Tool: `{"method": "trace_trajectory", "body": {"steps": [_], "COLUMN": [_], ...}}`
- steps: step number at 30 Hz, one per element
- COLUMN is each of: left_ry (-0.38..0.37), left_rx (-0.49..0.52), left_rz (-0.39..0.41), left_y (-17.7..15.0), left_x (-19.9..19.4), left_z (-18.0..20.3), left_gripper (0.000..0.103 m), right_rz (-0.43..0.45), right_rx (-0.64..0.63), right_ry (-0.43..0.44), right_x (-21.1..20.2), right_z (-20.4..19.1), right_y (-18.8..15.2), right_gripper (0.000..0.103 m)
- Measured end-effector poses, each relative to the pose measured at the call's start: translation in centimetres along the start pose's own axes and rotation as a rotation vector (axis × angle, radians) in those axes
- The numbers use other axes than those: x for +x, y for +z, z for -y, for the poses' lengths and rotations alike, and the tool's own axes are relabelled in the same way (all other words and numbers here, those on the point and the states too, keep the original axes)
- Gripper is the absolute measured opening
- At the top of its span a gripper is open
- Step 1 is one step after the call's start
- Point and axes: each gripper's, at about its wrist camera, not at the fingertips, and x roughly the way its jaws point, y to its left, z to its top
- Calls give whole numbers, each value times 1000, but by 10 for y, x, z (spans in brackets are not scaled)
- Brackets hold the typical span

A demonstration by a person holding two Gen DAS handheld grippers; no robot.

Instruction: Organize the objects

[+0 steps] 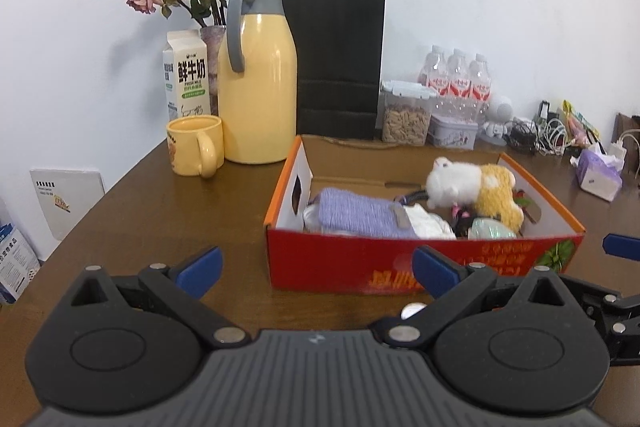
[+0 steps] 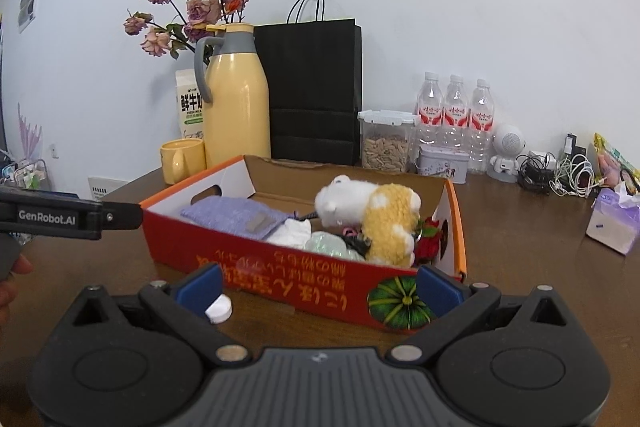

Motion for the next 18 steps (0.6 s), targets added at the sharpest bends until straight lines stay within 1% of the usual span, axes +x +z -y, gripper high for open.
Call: {"method": "trace_trajectory", "body": {"steps": [10, 18], "left_ry": [-26, -49], "left_rx": [44, 100], "left_rz": [-73, -169], "left_y": [-21, -36], "left_x": [-5, 9], "left_z": [12, 26], "left_gripper": [103, 103], "right_rz": [-35, -60], "right_rx": [16, 45], "right_ry": [3, -2], "right_x": [-12, -12], "right_z": [2, 11], "right_y": [-16, -28], "right_gripper": [103, 103]}}
